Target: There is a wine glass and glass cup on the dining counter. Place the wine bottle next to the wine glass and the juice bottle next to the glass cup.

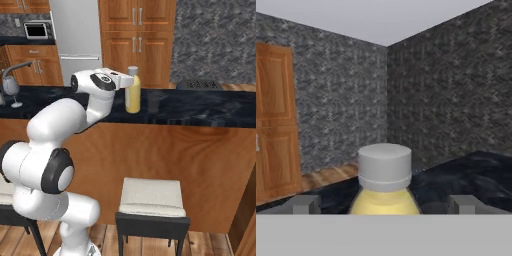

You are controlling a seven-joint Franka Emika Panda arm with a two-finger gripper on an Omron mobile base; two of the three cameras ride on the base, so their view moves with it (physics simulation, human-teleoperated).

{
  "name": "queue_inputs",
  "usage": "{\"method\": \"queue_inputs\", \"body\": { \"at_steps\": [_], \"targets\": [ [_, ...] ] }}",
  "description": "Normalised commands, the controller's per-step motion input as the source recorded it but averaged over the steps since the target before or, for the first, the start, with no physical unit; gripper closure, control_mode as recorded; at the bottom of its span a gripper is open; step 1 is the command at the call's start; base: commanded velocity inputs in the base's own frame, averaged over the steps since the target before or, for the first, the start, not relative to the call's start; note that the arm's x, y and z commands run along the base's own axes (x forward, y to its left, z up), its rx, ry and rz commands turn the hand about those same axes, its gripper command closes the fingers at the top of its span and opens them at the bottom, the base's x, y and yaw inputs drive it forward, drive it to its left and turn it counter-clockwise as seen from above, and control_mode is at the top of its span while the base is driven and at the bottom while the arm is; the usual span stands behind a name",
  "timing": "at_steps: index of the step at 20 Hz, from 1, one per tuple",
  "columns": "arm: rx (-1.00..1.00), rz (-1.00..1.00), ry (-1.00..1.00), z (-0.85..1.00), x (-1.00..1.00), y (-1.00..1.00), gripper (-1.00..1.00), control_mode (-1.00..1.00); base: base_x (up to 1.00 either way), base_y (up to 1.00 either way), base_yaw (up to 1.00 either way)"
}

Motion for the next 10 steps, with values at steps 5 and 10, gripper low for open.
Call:
{"method": "queue_inputs", "body": {
  "at_steps": [5, 10],
  "targets": [
    [0.07, 0.0, 0.17, 0.23, -0.36, 0.04, -1.0, -1.0, 0.0, 0.0, 0.0],
    [0.14, 0.0, 0.3, 0.22, -0.4, 0.09, -1.0, -1.0, 0.0, 0.0, 0.0]
  ]
}}
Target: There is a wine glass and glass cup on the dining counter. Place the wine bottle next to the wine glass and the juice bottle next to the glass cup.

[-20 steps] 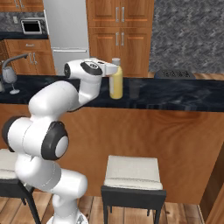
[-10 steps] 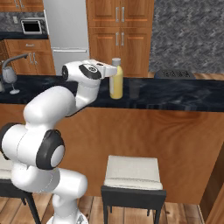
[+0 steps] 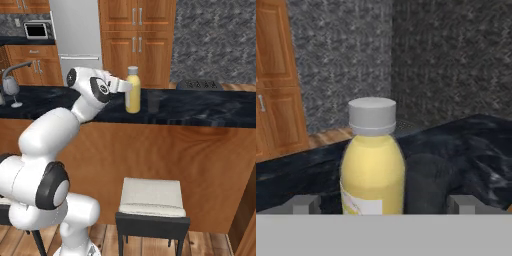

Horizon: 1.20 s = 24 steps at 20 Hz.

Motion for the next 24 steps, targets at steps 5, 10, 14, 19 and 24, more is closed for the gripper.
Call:
{"method": "queue_inputs", "body": {
  "at_steps": [5, 10, 14, 19, 24],
  "targets": [
    [0.1, 0.0, 0.29, 0.26, -0.45, 0.11, -1.0, -1.0, 0.0, 0.0, 0.0],
    [0.07, 0.04, 0.23, 0.26, -0.54, 0.11, -1.0, -1.0, 0.0, 0.0, 0.0],
    [0.06, 0.06, 0.16, 0.12, -0.64, 0.16, -1.0, -1.0, 0.0, 0.0, 0.0],
    [0.02, 0.03, -0.01, -0.1, -0.8, 0.25, -1.0, -1.0, 0.0, 0.0, 0.0],
    [0.0, 0.03, -0.08, -0.32, -0.83, 0.29, -1.0, -1.0, 0.0, 0.0, 0.0]
  ]
}}
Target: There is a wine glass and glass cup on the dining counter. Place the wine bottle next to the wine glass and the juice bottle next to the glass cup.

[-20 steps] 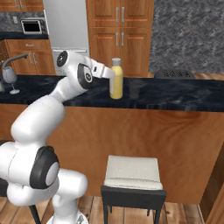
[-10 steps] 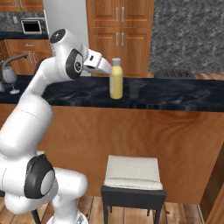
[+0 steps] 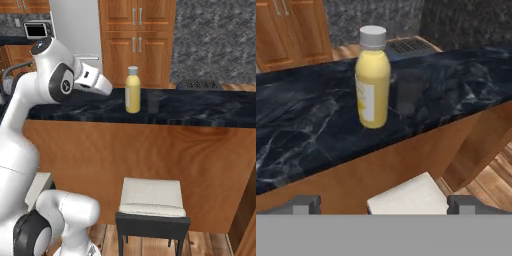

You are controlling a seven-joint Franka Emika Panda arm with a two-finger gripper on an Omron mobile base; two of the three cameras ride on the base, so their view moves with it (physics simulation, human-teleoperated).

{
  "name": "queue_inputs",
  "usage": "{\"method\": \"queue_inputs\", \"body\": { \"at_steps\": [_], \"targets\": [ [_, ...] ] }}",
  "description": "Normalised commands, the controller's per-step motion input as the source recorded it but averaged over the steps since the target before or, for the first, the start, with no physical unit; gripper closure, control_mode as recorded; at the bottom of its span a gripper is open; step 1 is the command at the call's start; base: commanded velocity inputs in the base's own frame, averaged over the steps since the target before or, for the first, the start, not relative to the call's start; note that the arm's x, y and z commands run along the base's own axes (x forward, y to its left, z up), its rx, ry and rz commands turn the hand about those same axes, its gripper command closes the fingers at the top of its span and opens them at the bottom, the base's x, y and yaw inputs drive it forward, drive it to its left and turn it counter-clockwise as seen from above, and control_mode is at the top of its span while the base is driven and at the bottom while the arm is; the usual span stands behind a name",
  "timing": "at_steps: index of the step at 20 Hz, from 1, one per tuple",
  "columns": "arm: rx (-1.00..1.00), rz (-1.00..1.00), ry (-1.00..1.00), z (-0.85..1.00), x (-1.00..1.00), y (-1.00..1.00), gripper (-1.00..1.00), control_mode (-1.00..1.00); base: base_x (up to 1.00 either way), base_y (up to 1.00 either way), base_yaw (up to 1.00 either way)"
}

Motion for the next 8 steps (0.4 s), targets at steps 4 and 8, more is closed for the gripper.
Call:
{"method": "queue_inputs", "body": {
  "at_steps": [4, 8],
  "targets": [
    [0.0, 0.04, -0.08, -0.46, -0.77, 0.28, -1.0, -1.0, 0.0, 0.0, 0.0],
    [0.01, 0.04, -0.08, -0.53, -0.76, 0.26, -1.0, -1.0, 0.0, 0.0, 0.0]
  ]
}}
